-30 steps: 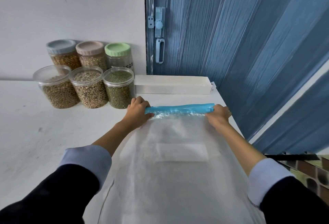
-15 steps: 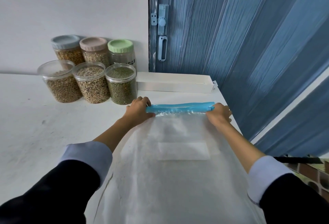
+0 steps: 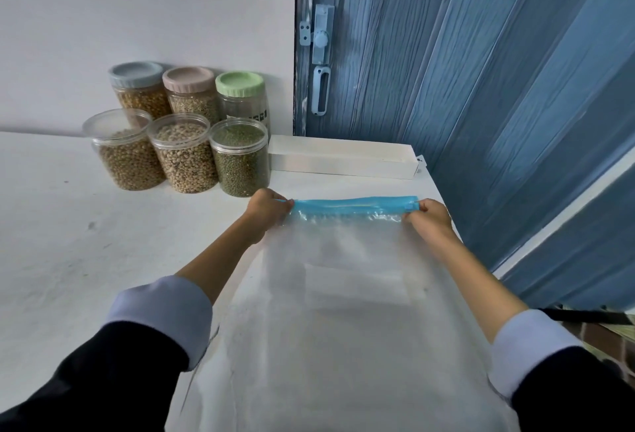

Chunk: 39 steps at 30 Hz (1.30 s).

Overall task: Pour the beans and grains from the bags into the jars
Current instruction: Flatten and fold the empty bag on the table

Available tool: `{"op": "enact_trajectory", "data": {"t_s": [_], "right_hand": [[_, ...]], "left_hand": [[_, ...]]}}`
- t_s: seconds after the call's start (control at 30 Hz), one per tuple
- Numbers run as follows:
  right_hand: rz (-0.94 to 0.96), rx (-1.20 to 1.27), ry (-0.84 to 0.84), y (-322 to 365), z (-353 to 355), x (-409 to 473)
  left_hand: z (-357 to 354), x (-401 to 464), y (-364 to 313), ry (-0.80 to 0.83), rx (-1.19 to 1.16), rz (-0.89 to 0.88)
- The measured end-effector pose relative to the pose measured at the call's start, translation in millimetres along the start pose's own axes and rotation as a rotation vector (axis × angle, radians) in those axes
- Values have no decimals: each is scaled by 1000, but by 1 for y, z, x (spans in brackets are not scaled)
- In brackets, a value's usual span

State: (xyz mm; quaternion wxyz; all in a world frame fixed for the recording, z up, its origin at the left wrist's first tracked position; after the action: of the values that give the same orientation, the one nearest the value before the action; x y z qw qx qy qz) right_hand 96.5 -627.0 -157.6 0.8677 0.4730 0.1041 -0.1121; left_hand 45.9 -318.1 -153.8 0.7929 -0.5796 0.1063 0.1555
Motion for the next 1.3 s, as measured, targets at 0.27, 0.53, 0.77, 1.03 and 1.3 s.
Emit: {"op": "enact_trajectory", "data": {"t_s": [0.27,0.53,0.77,1.03,1.3], "right_hand": [[20,-9,-41,-1,3,-7],[64,11,-161,-13,4,-12],[177,147,-218,0,12,-12],[-62,-285,-166,8,5,25],[-81,-232,-27,9,2,32]], "left_hand": [[-21,-1,-19,27,669,-210],[-28,-8,-22,8,941,-327],[-27,0,-23,56,803,-272],[-29,14,-22,-40,893,-157],[-28,21,-23,12,792,-172]]}}
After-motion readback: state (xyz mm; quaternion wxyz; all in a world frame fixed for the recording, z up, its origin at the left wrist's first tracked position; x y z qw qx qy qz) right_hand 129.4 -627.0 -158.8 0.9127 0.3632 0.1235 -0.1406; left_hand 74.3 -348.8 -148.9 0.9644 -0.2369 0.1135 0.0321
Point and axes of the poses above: each hand's wrist, its own x-axis towards the middle knuckle, its own z-axis out of the back of the hand, y = z × x, the point moved 6 cm from there along x, towards the middle knuckle, and after that the axes turned 12 degrees about y, right-handed, at the moved point
